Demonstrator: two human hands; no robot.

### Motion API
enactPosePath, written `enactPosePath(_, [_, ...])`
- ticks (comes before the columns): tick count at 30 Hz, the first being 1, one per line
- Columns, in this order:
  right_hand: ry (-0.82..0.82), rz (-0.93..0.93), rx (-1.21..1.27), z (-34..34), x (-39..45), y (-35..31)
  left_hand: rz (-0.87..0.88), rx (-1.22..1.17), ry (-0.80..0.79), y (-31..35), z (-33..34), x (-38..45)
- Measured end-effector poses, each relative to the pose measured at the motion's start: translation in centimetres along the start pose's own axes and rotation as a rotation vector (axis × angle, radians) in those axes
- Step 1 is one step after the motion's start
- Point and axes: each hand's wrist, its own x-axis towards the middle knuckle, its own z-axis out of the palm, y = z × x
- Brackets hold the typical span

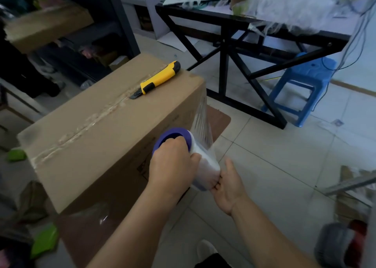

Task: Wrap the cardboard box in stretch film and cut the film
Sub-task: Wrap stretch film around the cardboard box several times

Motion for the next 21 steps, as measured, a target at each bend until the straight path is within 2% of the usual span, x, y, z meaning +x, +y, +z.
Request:
enactPosePath(7, [-0.007,-0.014,0.02,0.8,-3.1,3.3,0.029,-0.03,0.028,-2.2,-0.5,-3.2])
enactPosePath(21, [-0.065,-0.021,0.013,3.3,-9.6,9.9,-0.024,-0.056,0.034,-7.4,-2.7,-10.6])
